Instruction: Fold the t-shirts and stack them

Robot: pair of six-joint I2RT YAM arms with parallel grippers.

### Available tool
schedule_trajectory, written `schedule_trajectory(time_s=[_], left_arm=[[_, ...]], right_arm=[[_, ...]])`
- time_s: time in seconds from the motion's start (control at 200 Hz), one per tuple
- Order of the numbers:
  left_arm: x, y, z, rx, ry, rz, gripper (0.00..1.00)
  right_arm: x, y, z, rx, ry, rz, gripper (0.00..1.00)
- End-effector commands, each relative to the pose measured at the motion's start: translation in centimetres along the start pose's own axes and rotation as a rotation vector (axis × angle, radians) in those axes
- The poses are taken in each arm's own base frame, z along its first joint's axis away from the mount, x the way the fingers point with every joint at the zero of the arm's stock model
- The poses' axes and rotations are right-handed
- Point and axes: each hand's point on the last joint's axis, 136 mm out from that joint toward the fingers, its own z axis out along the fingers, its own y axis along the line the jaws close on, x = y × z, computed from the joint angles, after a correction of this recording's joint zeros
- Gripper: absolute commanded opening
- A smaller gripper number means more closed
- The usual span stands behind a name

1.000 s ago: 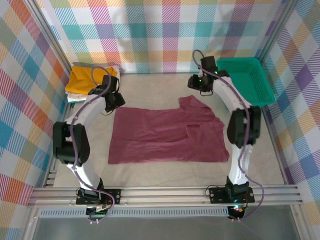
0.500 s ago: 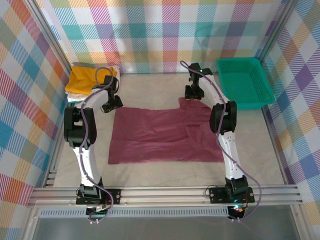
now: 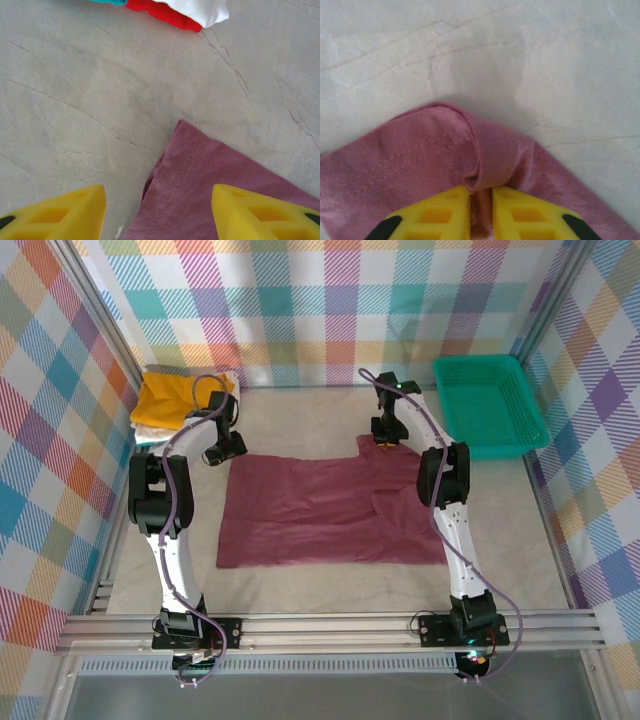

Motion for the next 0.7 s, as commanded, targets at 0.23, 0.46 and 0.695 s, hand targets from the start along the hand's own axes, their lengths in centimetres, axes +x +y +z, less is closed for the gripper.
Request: schedule_trajectory(time_s=[0.23,0.46,0.695], left_arm=[[-0.6,0.1,-1.0,-0.007,-0.009,0.009,0.6],[-1.4,0.5,-1.0,-0.026,-0.016,0.048,0.6],[-1.8,0.1,-0.7,-0.041,0.031,0.183,0.58]], right_arm=[[-1.0,-0.5,-2.6,0.044,-0.05,0.006,0.03],[-2.0,-1.8,-6.6,0.109,-0.128,-0.014,0.0],[-3.6,-3.1,-8.1,0.189,-0.216,-0.079,0.0]])
